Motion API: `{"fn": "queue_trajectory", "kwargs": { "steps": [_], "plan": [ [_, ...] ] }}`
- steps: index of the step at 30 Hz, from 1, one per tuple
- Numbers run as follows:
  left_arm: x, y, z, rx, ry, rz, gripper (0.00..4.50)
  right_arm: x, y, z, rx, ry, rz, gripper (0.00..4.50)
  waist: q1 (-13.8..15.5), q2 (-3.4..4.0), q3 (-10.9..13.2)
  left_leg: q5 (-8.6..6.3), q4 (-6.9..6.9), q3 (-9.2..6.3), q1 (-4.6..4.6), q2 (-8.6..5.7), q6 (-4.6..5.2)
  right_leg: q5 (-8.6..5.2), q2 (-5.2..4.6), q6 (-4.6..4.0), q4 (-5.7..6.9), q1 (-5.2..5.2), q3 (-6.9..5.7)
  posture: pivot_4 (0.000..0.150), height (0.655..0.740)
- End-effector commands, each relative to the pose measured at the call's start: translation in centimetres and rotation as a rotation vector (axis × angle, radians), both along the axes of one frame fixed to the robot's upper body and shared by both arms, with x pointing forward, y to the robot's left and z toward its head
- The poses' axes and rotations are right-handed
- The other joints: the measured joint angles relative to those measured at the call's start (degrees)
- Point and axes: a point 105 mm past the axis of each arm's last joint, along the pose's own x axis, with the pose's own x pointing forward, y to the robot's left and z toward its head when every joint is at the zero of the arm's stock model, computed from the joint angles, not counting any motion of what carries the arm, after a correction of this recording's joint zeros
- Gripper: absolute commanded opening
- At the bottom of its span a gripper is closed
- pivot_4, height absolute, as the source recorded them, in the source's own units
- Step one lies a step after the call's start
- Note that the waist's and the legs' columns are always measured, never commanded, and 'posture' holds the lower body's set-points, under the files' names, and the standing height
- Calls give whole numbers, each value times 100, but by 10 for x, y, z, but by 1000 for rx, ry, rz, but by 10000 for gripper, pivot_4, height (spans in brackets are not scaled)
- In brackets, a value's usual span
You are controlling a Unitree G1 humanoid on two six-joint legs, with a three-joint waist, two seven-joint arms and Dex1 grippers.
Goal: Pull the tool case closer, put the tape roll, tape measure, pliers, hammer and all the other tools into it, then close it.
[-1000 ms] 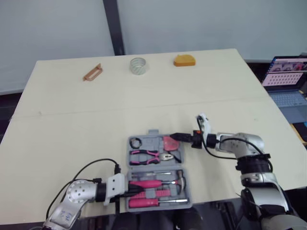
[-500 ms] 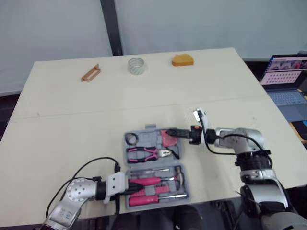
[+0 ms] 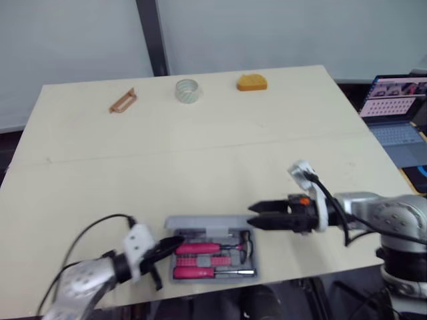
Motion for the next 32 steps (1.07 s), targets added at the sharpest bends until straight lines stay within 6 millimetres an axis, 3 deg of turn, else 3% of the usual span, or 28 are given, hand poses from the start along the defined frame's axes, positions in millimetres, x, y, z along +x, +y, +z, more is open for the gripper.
{"fn": "queue_trajectory", "kwargs": {
  "steps": [1, 3, 5, 7, 11, 17, 22, 32],
  "plan": [
    [-42, 14, 21, -88, 172, 0, 0, -23, -1, 10, -6, -27, 60, 44805, 23, 1, 0, 0, 2, 0, 2, 0, 1, 1, 1, 2, -4, 3, 0, 1500, 7400],
    [-60, 34, 19, -77, 265, 34, 0, -28, -1, 7, -19, -23, 55, 44805, 54, 1, 0, -1, 7, -1, 7, 1, 2, 1, 3, 1, -3, 9, -3, 1500, 7400],
    [-60, 59, 14, -27, 261, 90, 0, -30, -2, 2, -36, -20, 35, 44805, 166, 14, 1, -4, 9, 1, 5, -1, 5, 6, 3, -7, -14, 7, -1, 1500, 7400],
    [-43, 78, 4, 53, 208, 133, 0, -29, -3, -5, -78, -59, -1, 44805, 276, 31, -2, -6, 16, 0, 2, -5, 7, 6, 3, -9, -32, 3, 0, 1500, 7400],
    [-2, 93, -6, 106, 96, 183, 0, -17, -10, -14, -140, -194, -129, 44805, 335, 16, -13, -4, 17, 1, -2, -5, 5, 10, 5, -17, -23, -3, 2, 1500, 7400],
    [40, 81, 2, 97, -63, 169, 0, -10, -26, -22, -206, -313, -253, 44805, 262, -9, -22, -7, 12, 21, 1, -4, 10, 23, 6, -3, -14, -2, 8, 1500, 7400],
    [43, 70, -2, 105, -72, 148, 0, 3, -37, -22, -207, -385, -355, 44805, 151, -9, -22, -6, 8, 24, 7, -1, 8, 23, 6, -2, -12, -2, 7, 1500, 7400],
    [46, 68, -8, 160, -106, 200, 0, 6, -39, -30, -196, -389, -359, 44805, 171, -11, -22, -6, 13, 23, 7, -1, 8, 24, 5, 0, -13, 1, 8, 1500, 7400]
  ]
}}
